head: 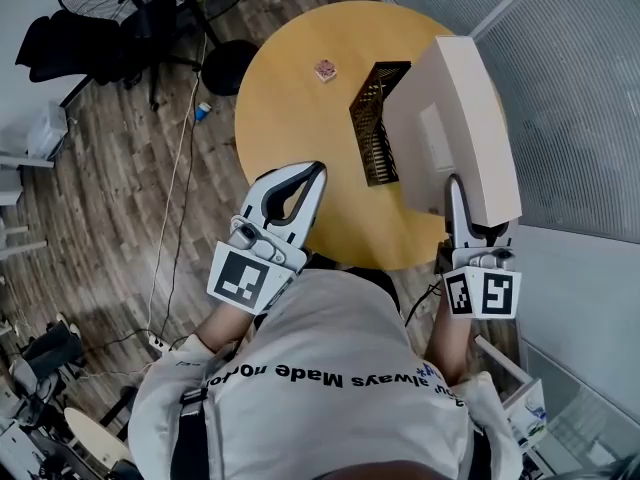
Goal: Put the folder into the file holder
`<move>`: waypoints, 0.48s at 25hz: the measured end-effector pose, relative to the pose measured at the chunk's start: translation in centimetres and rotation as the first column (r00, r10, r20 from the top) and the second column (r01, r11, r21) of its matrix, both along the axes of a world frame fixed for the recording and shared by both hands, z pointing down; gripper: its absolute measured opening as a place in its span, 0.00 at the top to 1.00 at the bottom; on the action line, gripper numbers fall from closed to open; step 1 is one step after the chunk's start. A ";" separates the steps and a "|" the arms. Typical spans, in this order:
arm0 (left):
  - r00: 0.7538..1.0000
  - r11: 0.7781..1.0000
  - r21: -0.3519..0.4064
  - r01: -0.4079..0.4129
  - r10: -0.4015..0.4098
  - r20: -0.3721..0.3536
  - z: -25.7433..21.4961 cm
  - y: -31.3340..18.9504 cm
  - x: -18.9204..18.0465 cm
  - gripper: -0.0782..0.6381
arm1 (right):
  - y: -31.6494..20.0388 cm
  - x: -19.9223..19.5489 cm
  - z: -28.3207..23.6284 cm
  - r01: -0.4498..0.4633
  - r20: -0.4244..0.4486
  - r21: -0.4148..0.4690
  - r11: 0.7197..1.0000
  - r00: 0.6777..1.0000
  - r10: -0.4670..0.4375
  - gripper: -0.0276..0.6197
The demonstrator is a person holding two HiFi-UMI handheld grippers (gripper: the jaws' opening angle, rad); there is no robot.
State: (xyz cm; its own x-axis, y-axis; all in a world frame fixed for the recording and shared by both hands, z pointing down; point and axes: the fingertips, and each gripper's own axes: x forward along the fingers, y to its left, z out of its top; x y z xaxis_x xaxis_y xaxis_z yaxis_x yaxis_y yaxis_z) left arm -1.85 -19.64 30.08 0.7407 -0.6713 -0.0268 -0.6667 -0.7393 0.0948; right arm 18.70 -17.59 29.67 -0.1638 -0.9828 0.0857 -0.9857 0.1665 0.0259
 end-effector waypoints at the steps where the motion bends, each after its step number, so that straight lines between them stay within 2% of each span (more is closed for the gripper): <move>1: 1.000 1.000 -0.002 -0.001 0.001 0.000 0.1 -0.1 -0.1 0.86 | -0.2 -0.1 0.1 -0.001 0.001 0.000 1.000 1.000 0.001 0.51; 12: 1.000 1.000 0.000 -0.008 0.008 0.002 0.4 -0.6 -0.1 0.86 | -2.4 -0.1 1.2 0.006 0.011 0.011 1.000 1.000 -0.006 0.51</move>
State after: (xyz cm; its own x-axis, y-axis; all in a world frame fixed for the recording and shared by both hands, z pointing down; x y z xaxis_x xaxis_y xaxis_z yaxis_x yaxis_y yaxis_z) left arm -1.90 -20.27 30.45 0.7462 -0.6653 -0.0255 -0.6608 -0.7447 0.0936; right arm 18.56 -19.95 30.90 -0.1708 -0.9826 0.0733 -0.9849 0.1725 0.0168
